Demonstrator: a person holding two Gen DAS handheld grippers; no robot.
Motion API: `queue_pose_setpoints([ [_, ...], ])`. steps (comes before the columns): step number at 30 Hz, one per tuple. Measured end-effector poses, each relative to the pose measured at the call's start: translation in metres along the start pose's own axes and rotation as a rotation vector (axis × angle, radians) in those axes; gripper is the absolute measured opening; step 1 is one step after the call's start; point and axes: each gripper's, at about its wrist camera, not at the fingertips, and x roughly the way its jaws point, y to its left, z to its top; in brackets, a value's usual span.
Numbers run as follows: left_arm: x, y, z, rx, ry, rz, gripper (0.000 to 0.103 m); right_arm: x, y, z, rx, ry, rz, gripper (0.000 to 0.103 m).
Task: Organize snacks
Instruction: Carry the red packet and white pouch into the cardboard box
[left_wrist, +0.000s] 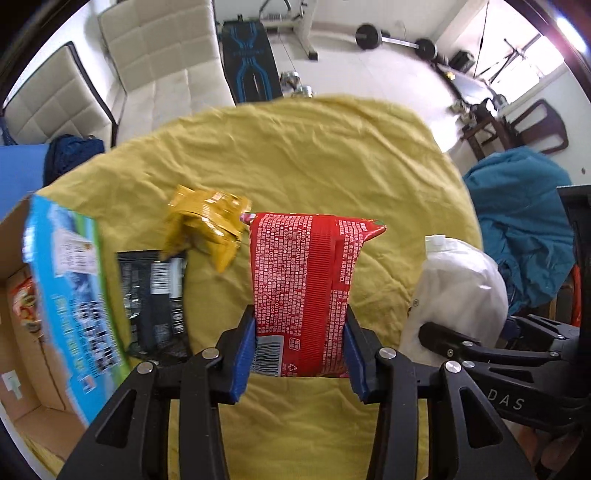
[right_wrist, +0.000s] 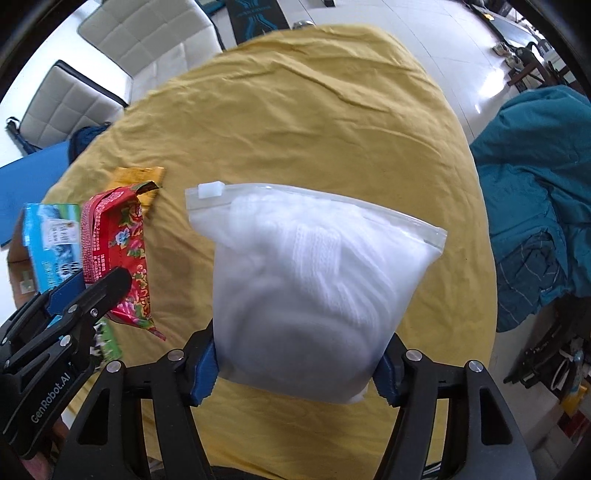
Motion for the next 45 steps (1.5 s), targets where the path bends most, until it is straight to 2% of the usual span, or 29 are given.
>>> queue_pose_setpoints([
  [4,-0.040,0.016,0.000,-0.033,-0.060,-0.022,0.040,-0.034,0.027,-0.015,-0.045,-0.061,0.027,0.069],
  [10,-0.089,0.048,-0.007,-0.073,-0.141,-0.039,0.040,-0.077,0.095,-0.038,-0.132,-0.133,0.067,0.069],
  [15,-0.125,0.092,-0.024,-0.112,-0.190,-0.025,0.040,-0.090,0.151,-0.053,-0.204,-0.159,0.101,0.069],
  [18,-0.145,0.123,-0.035,-0.137,-0.218,0.008,0.040,-0.096,0.189,-0.066,-0.242,-0.166,0.117,0.069],
  [21,-0.162,0.155,-0.050,-0.160,-0.247,0.078,0.040,-0.096,0.227,-0.078,-0.276,-0.164,0.127,0.069],
  [24,-0.171,0.191,-0.062,-0.207,-0.256,0.105,0.040,-0.096,0.264,-0.091,-0.308,-0.156,0.136,0.069],
  [28,-0.177,0.226,-0.077,-0.252,-0.261,0.131,0.040,-0.085,0.307,-0.103,-0.347,-0.132,0.139,0.069],
  [35,-0.174,0.269,-0.095,-0.308,-0.235,0.135,0.040,-0.046,0.356,-0.107,-0.380,-0.081,0.132,0.069],
  [40,-0.147,0.310,-0.098,-0.355,-0.169,0.134,0.040,-0.006,0.386,-0.101,-0.389,-0.033,0.099,0.069],
  [45,-0.106,0.348,-0.088,-0.362,-0.066,0.138,0.040,0.042,0.405,-0.095,-0.383,0.035,0.050,0.069],
])
